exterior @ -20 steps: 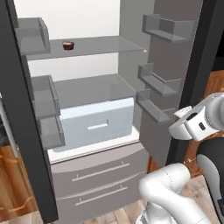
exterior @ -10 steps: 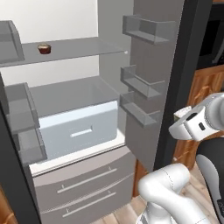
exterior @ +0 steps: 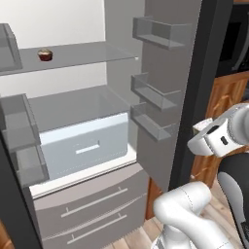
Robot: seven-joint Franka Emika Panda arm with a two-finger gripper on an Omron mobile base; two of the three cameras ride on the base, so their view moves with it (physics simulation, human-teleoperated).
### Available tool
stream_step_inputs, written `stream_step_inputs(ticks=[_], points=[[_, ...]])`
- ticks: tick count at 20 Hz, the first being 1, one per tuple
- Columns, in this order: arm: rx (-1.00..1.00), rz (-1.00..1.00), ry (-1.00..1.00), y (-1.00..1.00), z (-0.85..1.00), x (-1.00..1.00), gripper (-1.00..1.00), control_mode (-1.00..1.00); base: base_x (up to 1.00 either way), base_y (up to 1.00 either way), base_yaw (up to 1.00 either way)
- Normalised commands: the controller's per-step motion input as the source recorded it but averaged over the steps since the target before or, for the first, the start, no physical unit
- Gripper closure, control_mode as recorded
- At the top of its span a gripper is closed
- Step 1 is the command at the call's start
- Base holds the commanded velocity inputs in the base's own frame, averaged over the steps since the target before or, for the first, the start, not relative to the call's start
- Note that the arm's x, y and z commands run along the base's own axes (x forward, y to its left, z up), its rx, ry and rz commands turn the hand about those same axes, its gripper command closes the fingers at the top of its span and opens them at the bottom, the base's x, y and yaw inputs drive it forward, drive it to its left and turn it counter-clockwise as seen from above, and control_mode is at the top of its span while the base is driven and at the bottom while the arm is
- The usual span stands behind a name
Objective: Take the cupcake and cake from the fridge and place them on the empty tray on the dining counter.
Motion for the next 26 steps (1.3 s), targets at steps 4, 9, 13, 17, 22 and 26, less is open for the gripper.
stream_step_inputs(ticks=[4,9,13,17,22,26], points=[[0.00,0.00,0.00,0.00,0.00,0.00,1.00,1.00,-0.99,0.49,-0.28],[0.00,0.00,0.00,0.00,0.00,0.00,1.00,1.00,-0.93,0.91,-0.12],[0.00,0.00,0.00,0.00,0.00,0.00,1.00,1.00,-0.91,0.13,-0.46],[0.00,0.00,0.00,0.00,0.00,0.00,1.00,1.00,-0.51,0.07,-0.60],[0.00,0.00,0.00,0.00,0.00,0.00,1.00,1.00,-0.08,0.00,-0.64],[0.00,0.00,0.00,0.00,0.00,0.00,1.00,1.00,0.00,0.00,-0.65]])
